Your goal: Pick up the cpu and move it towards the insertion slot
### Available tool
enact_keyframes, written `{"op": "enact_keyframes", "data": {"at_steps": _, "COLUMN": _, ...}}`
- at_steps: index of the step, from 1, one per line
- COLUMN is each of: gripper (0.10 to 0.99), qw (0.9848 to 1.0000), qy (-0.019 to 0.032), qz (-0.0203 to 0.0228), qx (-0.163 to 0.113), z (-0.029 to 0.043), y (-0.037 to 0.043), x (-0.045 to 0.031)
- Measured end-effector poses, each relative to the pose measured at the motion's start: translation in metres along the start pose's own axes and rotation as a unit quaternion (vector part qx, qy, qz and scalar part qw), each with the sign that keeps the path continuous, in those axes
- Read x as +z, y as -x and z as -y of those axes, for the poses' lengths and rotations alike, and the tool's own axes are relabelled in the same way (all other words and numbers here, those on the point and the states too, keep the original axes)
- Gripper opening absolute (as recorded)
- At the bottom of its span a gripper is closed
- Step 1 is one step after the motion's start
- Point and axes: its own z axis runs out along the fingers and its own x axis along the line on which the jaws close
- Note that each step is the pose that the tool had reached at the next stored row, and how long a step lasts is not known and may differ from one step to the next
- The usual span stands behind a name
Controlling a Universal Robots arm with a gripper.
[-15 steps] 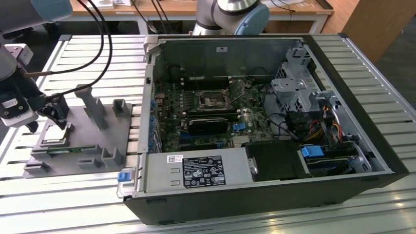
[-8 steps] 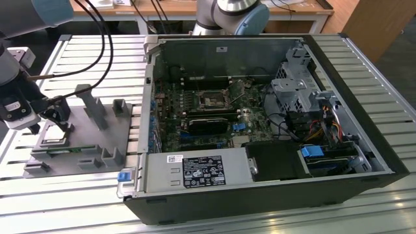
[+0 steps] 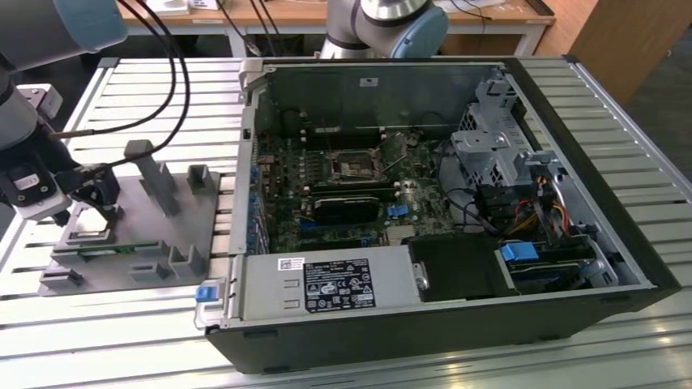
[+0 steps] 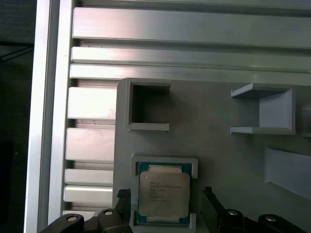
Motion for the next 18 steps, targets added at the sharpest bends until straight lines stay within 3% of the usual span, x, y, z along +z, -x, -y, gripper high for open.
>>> {"op": "enact_keyframes", "data": {"at_steps": 2, "gripper": 0.686, "qw": 1.0000, "qy": 0.0000, "qz": 0.0000, "qx": 0.000, "z": 0.0001, "y": 0.0000, "x": 0.0021}}
{"op": "enact_keyframes", "data": {"at_steps": 3, "gripper": 0.749, "qw": 1.0000, "qy": 0.0000, "qz": 0.0000, "qx": 0.000, "z": 0.0001, "y": 0.0000, "x": 0.0033}}
{"op": "enact_keyframes", "data": {"at_steps": 11, "gripper": 0.749, "qw": 1.0000, "qy": 0.0000, "qz": 0.0000, "qx": 0.000, "z": -0.0002, "y": 0.0007, "x": 0.0084}}
{"op": "enact_keyframes", "data": {"at_steps": 13, "gripper": 0.733, "qw": 1.0000, "qy": -0.0001, "qz": -0.0001, "qx": 0.000, "z": -0.0002, "y": 0.0008, "x": 0.0086}}
{"op": "enact_keyframes", "data": {"at_steps": 14, "gripper": 0.667, "qw": 1.0000, "qy": -0.0001, "qz": -0.0001, "qx": 0.000, "z": -0.0002, "y": 0.0009, "x": 0.0087}}
{"op": "enact_keyframes", "data": {"at_steps": 18, "gripper": 0.667, "qw": 1.0000, "qy": 0.0000, "qz": 0.0000, "qx": 0.000, "z": -0.0002, "y": 0.0011, "x": 0.0094}}
